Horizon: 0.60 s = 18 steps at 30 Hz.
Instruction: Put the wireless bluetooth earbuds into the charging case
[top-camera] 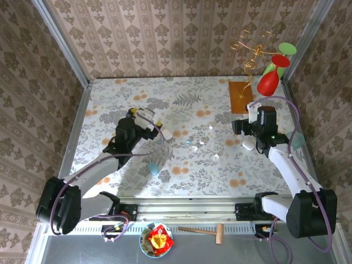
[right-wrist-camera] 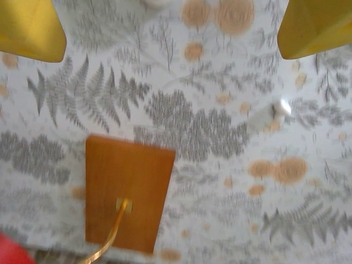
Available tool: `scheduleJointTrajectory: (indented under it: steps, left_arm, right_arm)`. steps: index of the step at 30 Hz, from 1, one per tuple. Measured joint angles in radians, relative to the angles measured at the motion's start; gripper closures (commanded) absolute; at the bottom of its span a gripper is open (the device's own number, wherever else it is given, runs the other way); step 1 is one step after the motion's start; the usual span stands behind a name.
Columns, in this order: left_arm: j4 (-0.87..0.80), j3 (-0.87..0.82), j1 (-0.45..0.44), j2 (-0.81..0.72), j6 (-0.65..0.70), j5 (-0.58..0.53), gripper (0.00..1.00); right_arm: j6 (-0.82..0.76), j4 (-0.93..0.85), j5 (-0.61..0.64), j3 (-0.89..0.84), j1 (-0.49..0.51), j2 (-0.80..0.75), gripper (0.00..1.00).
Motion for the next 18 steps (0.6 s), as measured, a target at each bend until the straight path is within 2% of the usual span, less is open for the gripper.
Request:
scheduleJointTrajectory:
  steps: [3,8,18]
  left_arm:
    - [-0.022,0.014,-0.037,0.018,0.024,0.037,0.0]
    - [-0.048,0.021,-0.038,0.035,0.049,0.076,0.0]
    - [-0.063,0.024,-0.044,0.034,0.057,0.107,0.0]
  right_arm:
    - [-0.014,-0.165,0.014,0.062,0.011,0.027,0.0]
    - [-0.064,-0.367,0.06,0.132,0.051,0.148,0.0]
    - [-0.144,-0.556,0.151,0.243,0.085,0.443,0.15]
